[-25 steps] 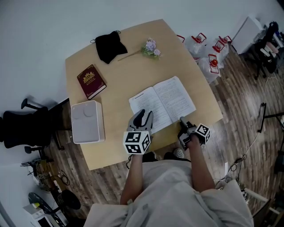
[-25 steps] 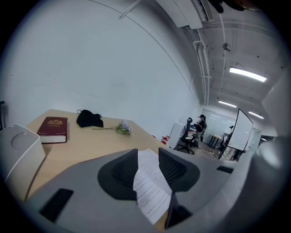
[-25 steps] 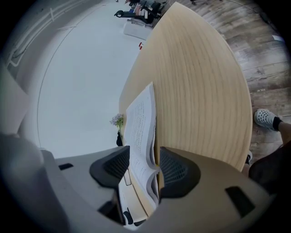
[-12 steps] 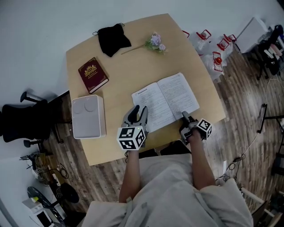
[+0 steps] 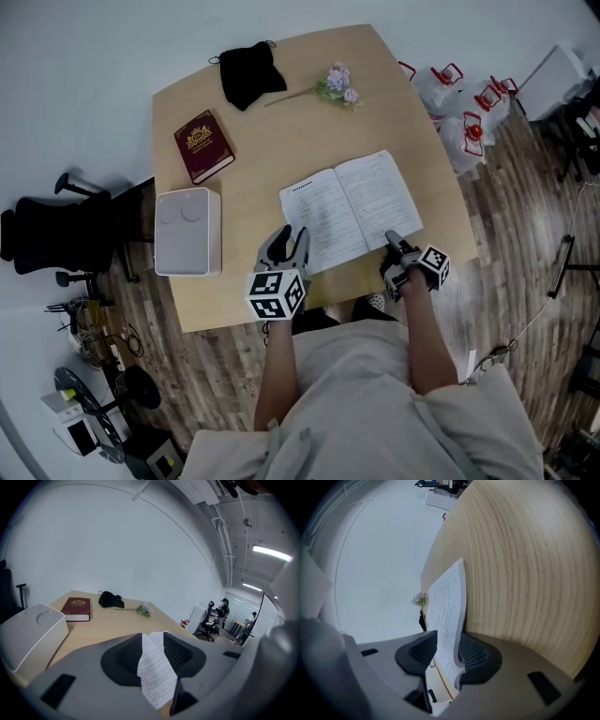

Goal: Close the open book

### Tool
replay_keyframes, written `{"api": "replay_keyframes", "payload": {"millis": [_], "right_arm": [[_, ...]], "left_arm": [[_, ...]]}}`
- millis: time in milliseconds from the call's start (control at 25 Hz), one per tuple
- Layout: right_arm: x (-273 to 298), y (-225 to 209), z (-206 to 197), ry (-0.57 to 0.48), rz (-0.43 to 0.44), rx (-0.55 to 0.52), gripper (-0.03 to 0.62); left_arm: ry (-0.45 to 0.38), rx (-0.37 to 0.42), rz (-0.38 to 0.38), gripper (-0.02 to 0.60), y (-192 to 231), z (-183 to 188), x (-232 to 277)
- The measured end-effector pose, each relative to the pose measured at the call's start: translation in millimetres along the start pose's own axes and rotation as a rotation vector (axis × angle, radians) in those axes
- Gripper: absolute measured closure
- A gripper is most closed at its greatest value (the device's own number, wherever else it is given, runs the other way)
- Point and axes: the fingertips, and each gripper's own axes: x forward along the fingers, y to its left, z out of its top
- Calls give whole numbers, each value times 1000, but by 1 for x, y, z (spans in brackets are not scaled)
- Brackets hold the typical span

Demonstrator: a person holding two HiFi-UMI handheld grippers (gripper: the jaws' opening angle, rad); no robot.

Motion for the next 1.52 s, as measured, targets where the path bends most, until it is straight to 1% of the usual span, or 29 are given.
{"api": "replay_keyframes", "payload": {"millis": [80, 160, 320, 560, 760, 920, 1040, 1120, 1160, 1240, 1360, 1440, 1520], "right_arm": [[1, -3, 1, 13, -19, -17, 466], [4, -5, 2, 19, -43, -28, 487], [5, -6, 3, -16, -102, 12, 501], [8, -9, 3, -70, -205, -29, 520], [5, -4, 3, -126, -302, -130, 531], [3, -2, 3, -165, -357, -235, 536], [4, 5, 3, -187, -377, -361, 542], [5, 9, 2, -192, -385, -444, 548], [5, 10, 2, -193, -384, -462, 548], [5, 10, 2, -195, -374, -462, 549], [5, 13, 1, -207, -351, -476, 549], [5, 15, 0, -212, -338, -492, 551], [4, 16, 0, -213, -332, -501, 551]], "left_arm": [[-10, -4, 23, 430, 1, 3, -3], [-18, -12, 45, 430, 4, 4, -6], [-6, -32, 76, 430, 6, -7, -12], [3, -43, 104, 430, 12, -14, -18], [10, -70, 103, 430, 18, -22, -22], [13, -72, 104, 431, 25, -22, -23], [11, -78, 94, 431, 29, -20, -23], [9, -83, 87, 445, 31, -19, -24], [9, -84, 87, 459, 33, -19, -25], [13, -81, 87, 482, 35, -20, -25], [46, -71, 93, 547, 39, -24, -24], [71, -61, 100, 558, 40, -28, -23], [77, -55, 99, 558, 39, -29, -23]]}}
